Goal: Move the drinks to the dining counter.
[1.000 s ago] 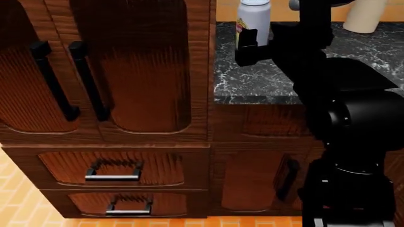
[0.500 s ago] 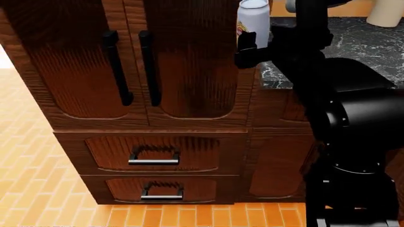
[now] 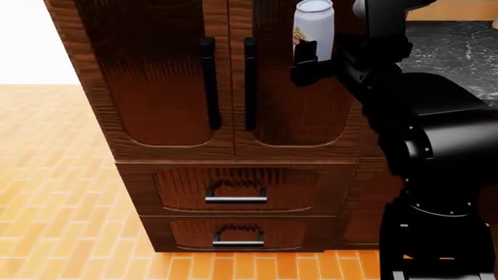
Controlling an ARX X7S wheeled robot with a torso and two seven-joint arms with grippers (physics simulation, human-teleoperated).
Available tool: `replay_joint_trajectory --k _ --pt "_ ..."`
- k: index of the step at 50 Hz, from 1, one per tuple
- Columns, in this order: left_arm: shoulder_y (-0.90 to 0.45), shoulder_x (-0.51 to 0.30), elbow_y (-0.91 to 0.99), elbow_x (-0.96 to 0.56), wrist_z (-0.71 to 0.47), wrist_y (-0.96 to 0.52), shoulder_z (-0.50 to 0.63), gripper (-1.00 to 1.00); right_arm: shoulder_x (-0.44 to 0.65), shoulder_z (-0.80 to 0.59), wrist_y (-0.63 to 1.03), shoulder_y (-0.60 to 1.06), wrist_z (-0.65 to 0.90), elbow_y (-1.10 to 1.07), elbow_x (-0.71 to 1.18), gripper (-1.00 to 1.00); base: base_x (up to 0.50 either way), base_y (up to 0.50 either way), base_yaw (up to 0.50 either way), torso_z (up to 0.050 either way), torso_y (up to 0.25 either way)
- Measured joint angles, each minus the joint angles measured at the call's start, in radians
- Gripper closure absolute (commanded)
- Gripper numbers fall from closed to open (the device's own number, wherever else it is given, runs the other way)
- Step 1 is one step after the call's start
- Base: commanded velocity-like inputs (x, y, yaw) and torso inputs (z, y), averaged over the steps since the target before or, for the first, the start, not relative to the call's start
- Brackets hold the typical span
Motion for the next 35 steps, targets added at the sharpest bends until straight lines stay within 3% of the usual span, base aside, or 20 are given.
replay_joint_trajectory --k 35 --pt "0.018 -0.009 -0.003 -0.042 -0.014 0.021 -0.026 -1.00 0.014 -0.002 0.048 0.012 0.021 -0.048 0.027 1.00 0.00 0.50 0.00 0.000 0.001"
